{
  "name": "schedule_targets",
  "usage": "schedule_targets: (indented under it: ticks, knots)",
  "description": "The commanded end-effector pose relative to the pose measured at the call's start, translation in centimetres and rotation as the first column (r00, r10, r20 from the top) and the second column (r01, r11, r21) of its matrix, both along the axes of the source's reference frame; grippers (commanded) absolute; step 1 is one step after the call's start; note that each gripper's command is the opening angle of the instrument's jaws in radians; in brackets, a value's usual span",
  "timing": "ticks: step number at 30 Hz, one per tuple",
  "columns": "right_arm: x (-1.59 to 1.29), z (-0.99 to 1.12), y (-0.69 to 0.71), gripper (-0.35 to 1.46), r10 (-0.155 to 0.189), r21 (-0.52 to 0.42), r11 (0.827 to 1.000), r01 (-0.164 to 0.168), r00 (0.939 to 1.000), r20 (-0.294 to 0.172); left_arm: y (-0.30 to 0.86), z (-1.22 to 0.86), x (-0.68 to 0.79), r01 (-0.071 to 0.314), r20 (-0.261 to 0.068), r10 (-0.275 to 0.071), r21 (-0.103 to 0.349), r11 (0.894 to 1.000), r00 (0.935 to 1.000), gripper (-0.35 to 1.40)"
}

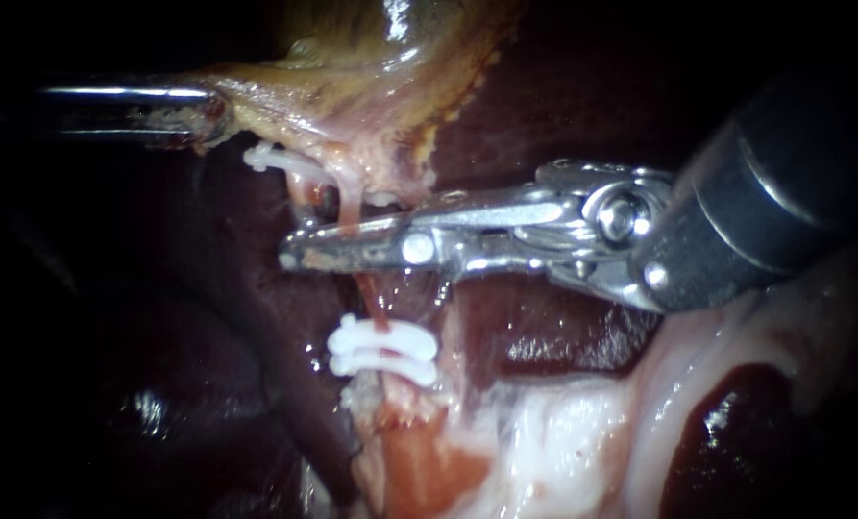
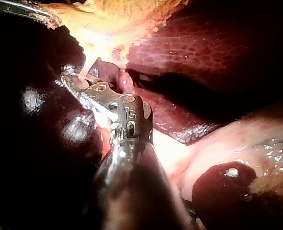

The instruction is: Going back third clip right tube

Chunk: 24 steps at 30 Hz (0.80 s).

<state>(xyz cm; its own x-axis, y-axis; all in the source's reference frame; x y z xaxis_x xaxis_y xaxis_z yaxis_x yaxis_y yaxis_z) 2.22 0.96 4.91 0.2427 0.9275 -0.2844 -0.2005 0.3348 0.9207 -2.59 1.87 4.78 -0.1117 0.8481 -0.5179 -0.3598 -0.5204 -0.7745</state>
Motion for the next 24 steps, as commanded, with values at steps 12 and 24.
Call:
schedule_targets:
  ticks: [12, 24]
  knots:
    - [0.14, 0.24, -0.04, 0.48, 0.008, -0.023, 1.0, -0.009, 0.9987, -0.05, -0.01, -0.01, -0.01, 0.001, -0.001, -0.001, -0.001, 1.0, 1.0, -0.35]
    - [0.16, 0.75, -0.03, 0.5, -0.062, -0.282, 0.959, 0.038, 0.9952, -0.076, -0.04, -0.03, -0.04, 0.004, -0.003, -0.004, -0.002, 1.0, 1.0, -0.35]
